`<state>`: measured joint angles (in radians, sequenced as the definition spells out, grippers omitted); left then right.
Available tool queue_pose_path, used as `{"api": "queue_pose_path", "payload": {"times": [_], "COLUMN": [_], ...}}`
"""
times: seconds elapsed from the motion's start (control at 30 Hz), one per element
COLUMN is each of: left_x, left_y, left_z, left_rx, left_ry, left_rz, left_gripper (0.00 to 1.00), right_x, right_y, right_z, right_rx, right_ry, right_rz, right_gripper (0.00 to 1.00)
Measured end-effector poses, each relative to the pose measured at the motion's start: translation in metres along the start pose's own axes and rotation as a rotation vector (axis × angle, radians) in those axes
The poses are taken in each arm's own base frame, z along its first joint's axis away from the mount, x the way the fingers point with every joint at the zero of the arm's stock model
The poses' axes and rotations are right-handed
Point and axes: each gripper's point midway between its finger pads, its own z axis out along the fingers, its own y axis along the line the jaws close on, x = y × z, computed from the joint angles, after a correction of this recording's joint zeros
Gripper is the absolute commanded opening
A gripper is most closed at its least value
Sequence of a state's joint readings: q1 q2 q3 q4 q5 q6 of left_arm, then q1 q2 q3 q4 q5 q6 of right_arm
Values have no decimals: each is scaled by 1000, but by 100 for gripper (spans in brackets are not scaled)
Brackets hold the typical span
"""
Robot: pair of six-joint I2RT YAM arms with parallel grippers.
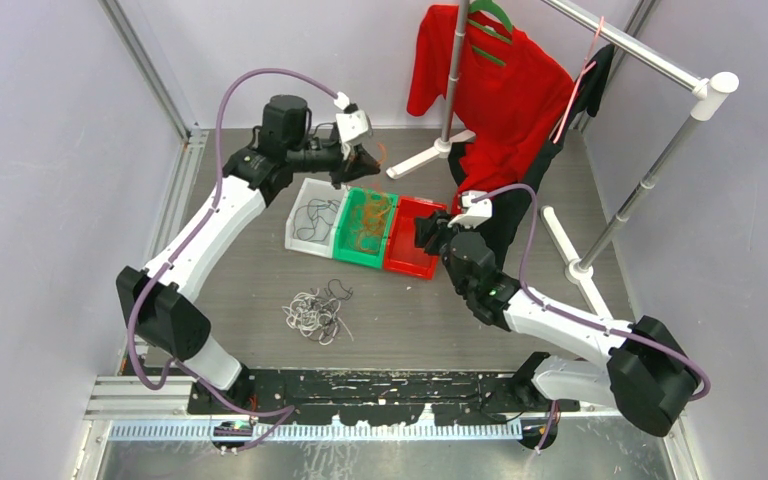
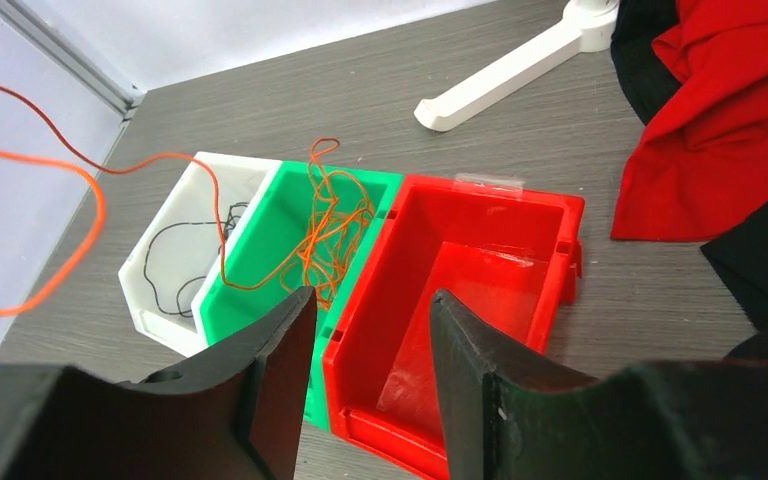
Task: Untangle the cables
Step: Place the cable in the bin.
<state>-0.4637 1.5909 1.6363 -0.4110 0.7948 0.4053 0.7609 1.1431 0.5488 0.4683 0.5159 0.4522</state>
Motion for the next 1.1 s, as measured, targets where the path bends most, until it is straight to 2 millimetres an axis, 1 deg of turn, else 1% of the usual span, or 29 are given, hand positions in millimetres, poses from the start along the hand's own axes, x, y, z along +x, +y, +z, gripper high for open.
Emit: {"api": "queue_pose_path", "payload": {"times": [0.23,0.33,0.5,0.67,0.9,1.1], "left_x": [54,74,97,138,182,209], "left_y": [-6,-2,13,20,21,19], "left_z": [6,9,29,45,66,78], "left_rx": [-37,-53,-48,-46,-33,-4], "left_ry": [146,210,270,368,492,540], "left_rz": [25,27,20,49,114,118], "left_gripper": [0,0,0,0,0,0], "right_x": [1,1,2,5,7,6], "right_y": [-5,-6,-11,-17,-26,-33], "right_z": [1,1,2,6,13,16], "right_rx": [13,16,28,41,49,51], "right_ry": [3,3,2,6,12,6], "right_rz": [4,5,11,12,32,58], "right_gripper": [51,51,50,50,50,50]}}
